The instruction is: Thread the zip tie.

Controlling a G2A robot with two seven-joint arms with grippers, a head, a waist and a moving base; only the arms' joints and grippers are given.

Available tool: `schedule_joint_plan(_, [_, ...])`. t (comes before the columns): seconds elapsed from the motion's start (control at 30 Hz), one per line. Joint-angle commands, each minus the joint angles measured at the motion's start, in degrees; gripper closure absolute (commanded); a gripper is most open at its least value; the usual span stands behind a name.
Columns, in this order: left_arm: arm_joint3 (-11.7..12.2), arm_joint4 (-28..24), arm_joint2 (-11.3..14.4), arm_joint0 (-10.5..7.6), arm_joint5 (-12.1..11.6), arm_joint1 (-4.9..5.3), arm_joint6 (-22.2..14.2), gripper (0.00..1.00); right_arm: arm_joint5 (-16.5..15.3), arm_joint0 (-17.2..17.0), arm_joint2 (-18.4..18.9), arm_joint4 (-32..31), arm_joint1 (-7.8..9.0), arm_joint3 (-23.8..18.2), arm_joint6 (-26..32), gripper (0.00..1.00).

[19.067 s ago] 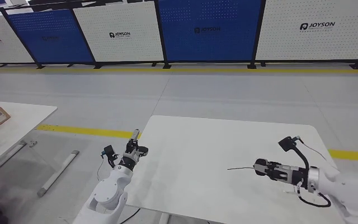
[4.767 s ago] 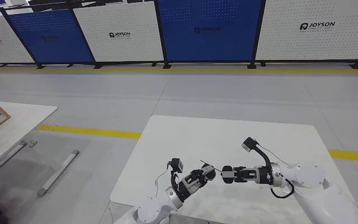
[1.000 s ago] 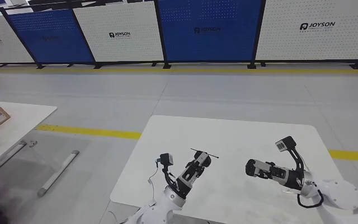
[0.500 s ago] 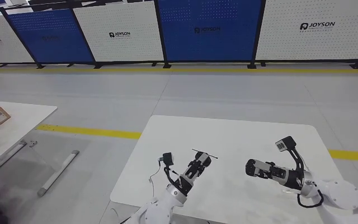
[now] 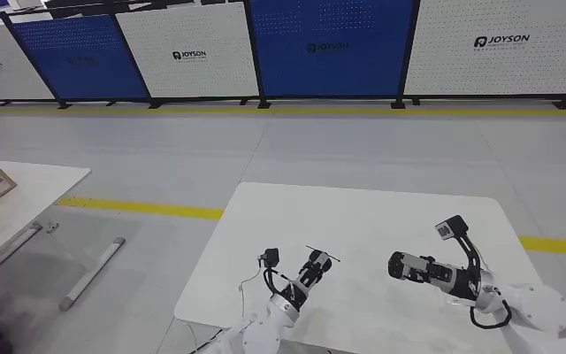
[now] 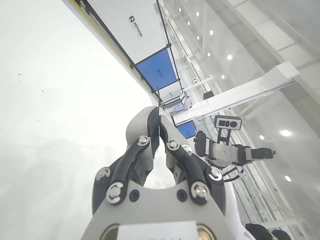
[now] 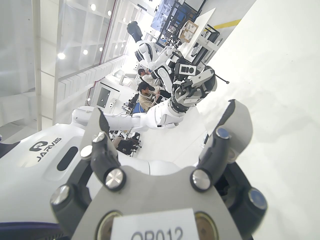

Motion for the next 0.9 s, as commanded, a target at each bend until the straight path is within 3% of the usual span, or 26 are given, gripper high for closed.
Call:
schedule_joint_plan(0.0, [0.00, 0.01, 0.00, 0.00, 0.00, 0.00, 0.00, 1.00, 0.00, 0.00, 0.00, 0.00, 0.00, 0.00, 0.00, 0.00])
schedule_joint_plan(0.1, [-0.48, -1.14, -0.15, -0.29, -0.10, -0.15, -0.32, 1.00, 0.00, 0.00, 0.00, 0.00, 0.00, 0.00, 0.00, 0.00])
schedule_joint_plan(0.2, [-3.37, -3.13, -0.68, 0.62, -3.29, -0.02, -2.81, 1.00, 0.00, 0.00, 0.00, 0.00, 0.00, 0.00, 0.00, 0.00])
schedule_joint_plan(0.27, [-6.12, -4.66, -1.60, 2.40, -5.66, 0.35, -5.31, 1.00, 0.00, 0.00, 0.00, 0.00, 0.00, 0.00, 0.00, 0.00])
schedule_joint_plan(0.4, [-9.35, -7.07, -3.76, 5.23, -5.96, 1.14, -10.53, 1.00, 0.00, 0.00, 0.00, 0.00, 0.00, 0.00, 0.00, 0.00])
schedule_joint_plan(0.5, [-9.93, -8.04, -4.32, 5.98, -5.41, 1.33, -11.97, 1.00, 0.00, 0.00, 0.00, 0.00, 0.00, 0.00, 0.00, 0.00])
schedule_joint_plan(0.87, [-9.93, -8.04, -4.32, 5.98, -5.41, 1.33, -11.97, 1.00, 0.00, 0.00, 0.00, 0.00, 0.00, 0.00, 0.00, 0.00])
